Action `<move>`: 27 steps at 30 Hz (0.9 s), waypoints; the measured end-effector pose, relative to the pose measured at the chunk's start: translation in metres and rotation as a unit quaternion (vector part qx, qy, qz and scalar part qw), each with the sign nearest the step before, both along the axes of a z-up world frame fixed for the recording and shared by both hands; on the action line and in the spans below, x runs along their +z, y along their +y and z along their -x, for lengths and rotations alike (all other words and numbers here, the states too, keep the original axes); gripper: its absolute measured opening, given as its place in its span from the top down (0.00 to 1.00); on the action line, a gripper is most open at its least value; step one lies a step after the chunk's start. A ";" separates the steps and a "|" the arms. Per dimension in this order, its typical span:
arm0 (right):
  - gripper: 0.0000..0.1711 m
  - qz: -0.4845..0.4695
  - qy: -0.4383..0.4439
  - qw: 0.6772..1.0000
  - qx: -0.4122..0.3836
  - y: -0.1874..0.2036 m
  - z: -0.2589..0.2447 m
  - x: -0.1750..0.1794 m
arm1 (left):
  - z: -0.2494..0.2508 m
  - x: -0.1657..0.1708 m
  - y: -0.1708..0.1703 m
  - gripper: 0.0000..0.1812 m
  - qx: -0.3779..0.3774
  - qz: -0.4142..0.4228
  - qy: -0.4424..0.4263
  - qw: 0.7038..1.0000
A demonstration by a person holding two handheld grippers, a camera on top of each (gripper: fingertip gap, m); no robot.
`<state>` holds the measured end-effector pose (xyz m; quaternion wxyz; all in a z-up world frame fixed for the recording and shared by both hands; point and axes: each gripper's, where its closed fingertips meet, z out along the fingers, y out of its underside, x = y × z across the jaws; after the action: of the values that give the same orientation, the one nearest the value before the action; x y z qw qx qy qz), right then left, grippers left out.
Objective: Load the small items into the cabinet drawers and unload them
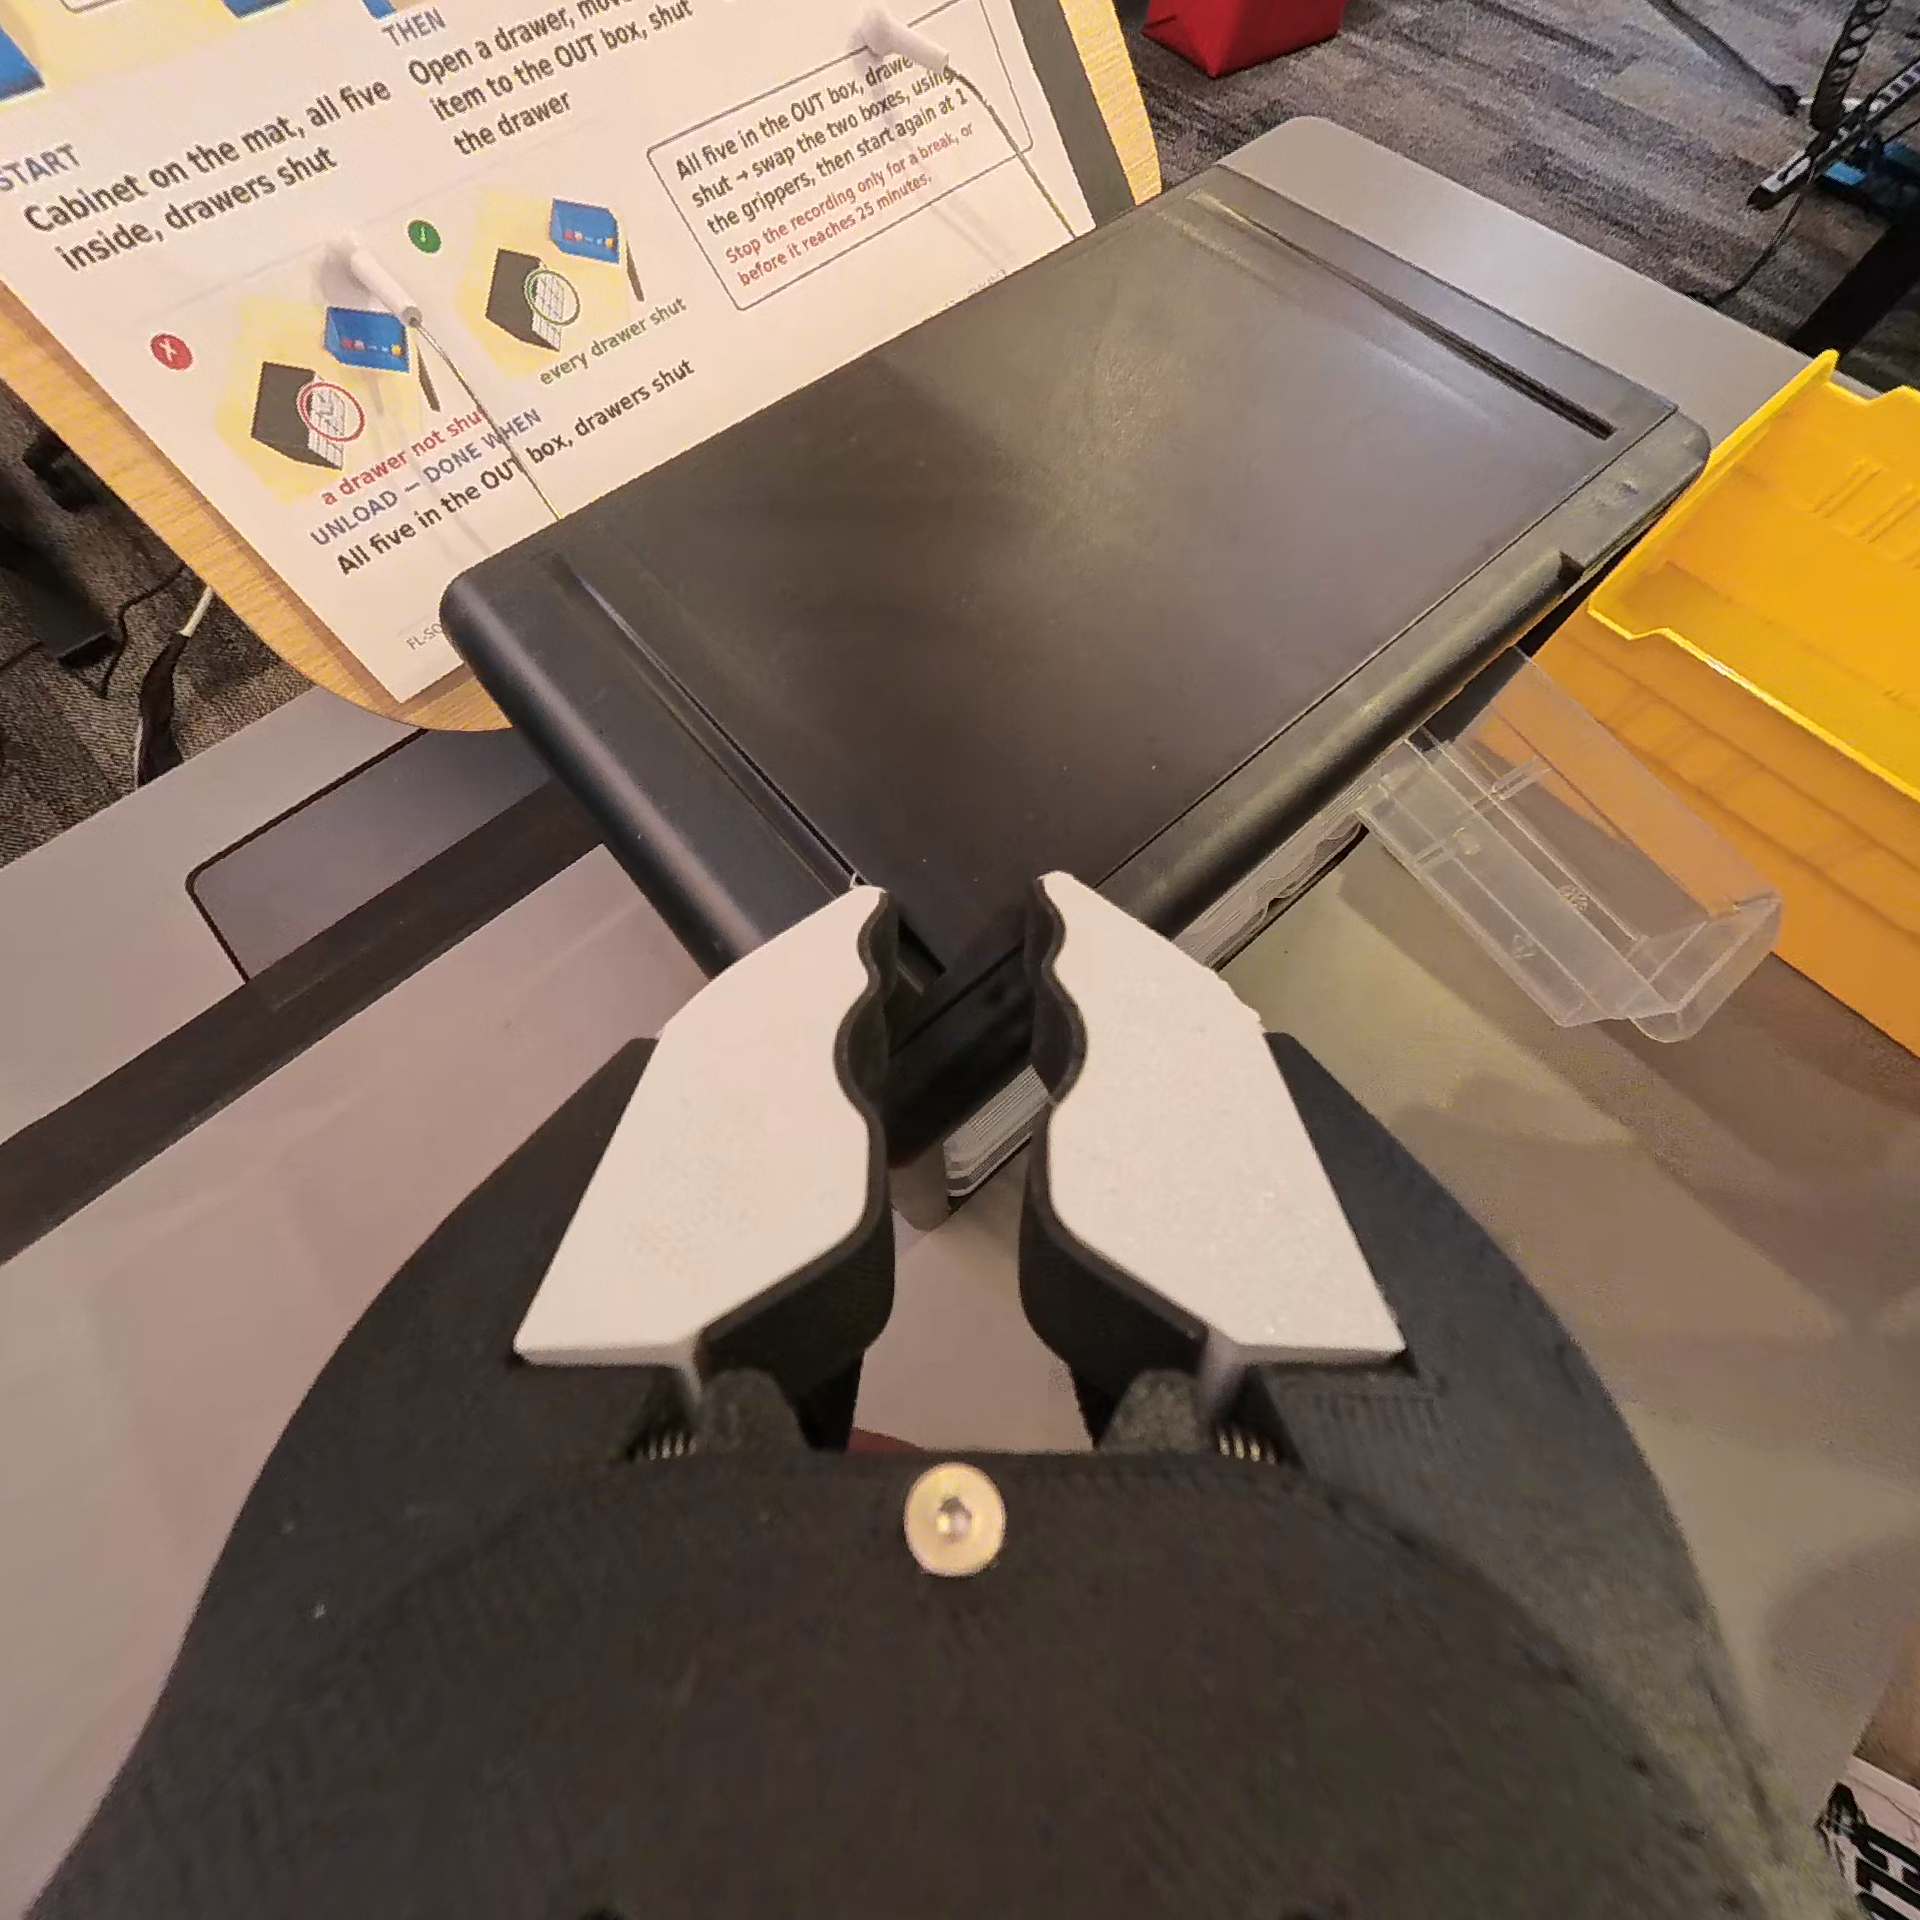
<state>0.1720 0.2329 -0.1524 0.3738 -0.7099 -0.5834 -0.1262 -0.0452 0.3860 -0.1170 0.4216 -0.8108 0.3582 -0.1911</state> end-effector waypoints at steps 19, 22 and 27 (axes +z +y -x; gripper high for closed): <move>0.74 -0.123 -0.037 0.992 0.019 0.049 0.037 0.000 | 0.000 0.000 0.000 0.87 0.000 -0.007 -0.009 1.000; 0.71 -0.069 0.023 0.991 0.111 0.013 0.064 0.006 | 0.000 0.000 0.000 0.87 -0.001 -0.008 -0.010 1.000; 0.71 -0.056 -0.051 0.988 0.135 0.003 0.070 -0.030 | 0.000 0.000 0.000 0.87 -0.003 -0.010 -0.012 1.000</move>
<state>0.1022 0.2356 -0.1823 0.3967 -0.5949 -0.6842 -0.1433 -0.0452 0.3860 -0.1168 0.4333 -0.8034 0.3572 -0.1980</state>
